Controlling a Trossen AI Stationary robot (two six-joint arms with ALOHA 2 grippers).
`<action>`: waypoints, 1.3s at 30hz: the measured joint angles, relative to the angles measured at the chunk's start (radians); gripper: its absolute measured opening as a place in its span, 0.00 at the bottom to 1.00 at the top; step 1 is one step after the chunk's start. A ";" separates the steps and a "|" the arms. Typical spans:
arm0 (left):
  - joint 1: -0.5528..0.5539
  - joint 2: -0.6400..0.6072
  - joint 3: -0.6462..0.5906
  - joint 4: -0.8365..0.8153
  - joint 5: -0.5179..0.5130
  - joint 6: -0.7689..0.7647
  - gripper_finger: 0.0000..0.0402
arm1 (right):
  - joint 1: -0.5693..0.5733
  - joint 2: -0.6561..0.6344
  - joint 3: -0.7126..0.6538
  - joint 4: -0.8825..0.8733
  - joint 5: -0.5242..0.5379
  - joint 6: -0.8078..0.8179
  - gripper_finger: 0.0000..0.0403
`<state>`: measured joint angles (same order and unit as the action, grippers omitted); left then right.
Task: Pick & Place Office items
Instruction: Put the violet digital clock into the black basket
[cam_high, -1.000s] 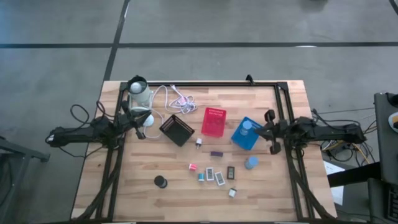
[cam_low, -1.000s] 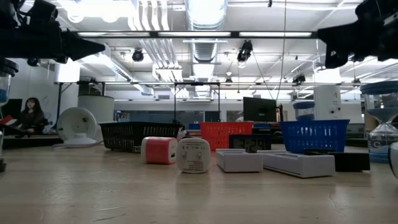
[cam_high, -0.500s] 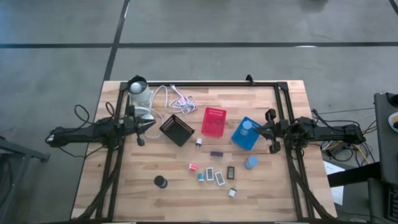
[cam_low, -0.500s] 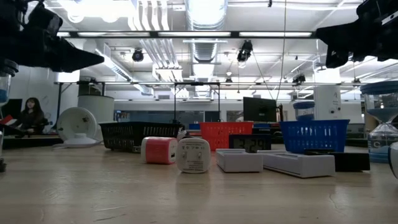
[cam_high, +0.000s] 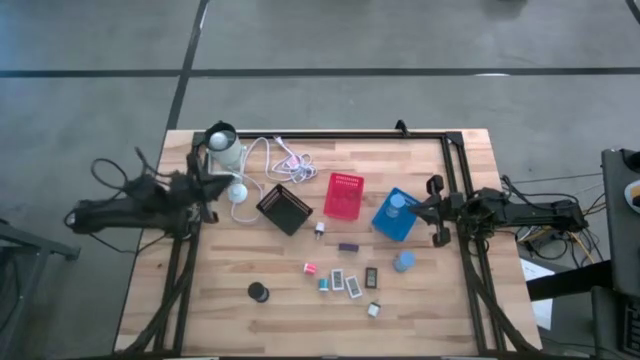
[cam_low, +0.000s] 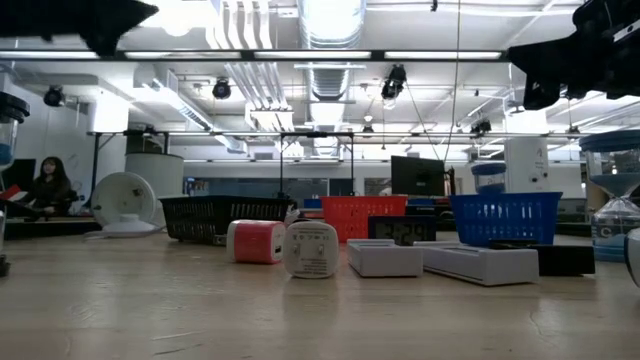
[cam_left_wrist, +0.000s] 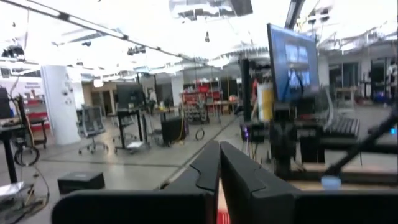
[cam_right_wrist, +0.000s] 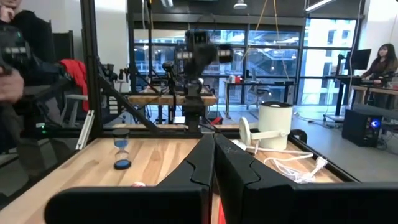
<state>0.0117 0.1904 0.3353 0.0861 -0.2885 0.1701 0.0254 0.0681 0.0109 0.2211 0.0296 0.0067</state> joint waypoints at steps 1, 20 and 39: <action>0.000 0.035 0.041 -0.002 -0.002 -0.002 0.02 | 0.000 0.000 0.000 0.000 0.000 0.000 0.02; 0.000 0.800 0.850 -0.422 -0.041 -0.013 0.02 | 0.001 0.000 0.000 -0.008 0.050 0.002 0.02; 0.000 1.439 1.447 -0.897 0.125 -0.016 0.02 | 0.000 0.006 -0.001 -0.014 0.129 0.042 0.02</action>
<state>0.0113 1.6297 1.7827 -0.8109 -0.1630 0.1543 0.0254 0.0738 0.0095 0.2071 0.1585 0.0491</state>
